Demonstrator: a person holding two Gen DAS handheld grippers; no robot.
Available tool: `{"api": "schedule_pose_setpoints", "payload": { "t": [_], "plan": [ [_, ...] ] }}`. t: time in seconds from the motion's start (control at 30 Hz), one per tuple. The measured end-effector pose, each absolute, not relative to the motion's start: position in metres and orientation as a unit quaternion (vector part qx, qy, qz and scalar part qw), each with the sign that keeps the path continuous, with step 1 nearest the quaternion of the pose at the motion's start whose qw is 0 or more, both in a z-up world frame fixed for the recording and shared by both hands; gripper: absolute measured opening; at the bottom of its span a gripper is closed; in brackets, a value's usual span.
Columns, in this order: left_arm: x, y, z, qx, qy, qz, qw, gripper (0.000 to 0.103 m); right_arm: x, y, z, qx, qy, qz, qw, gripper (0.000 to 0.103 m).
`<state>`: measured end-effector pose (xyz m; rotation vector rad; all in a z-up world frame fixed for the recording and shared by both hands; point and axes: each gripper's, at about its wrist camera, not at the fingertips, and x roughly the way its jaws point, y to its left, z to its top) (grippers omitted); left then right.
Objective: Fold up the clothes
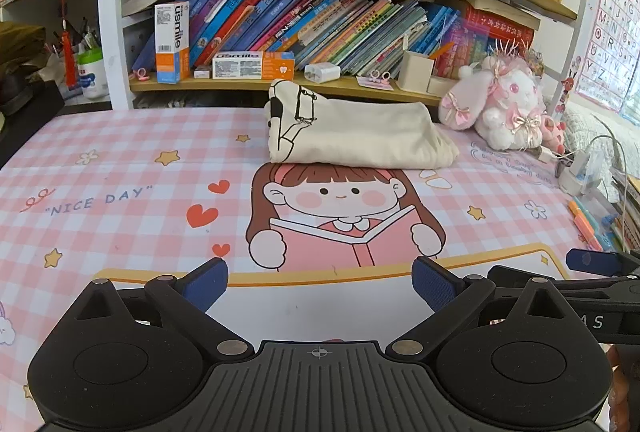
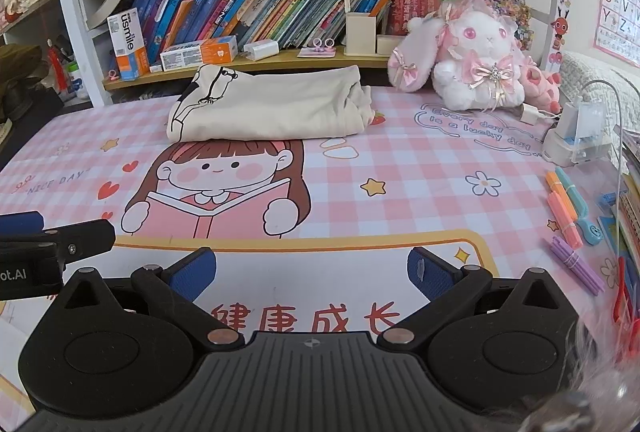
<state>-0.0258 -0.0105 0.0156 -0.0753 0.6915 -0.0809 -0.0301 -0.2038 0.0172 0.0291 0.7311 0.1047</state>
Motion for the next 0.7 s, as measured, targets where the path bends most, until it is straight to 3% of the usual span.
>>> {"api": "schedule_pose_setpoints", "payload": {
  "t": [0.7],
  "plan": [
    [-0.0249, -0.012, 0.0143, -0.036, 0.34, -0.043, 0.939, 0.101, -0.0288, -0.2047, 0.015, 0.014, 0.363, 0.052, 0.93, 0.103]
  ]
}}
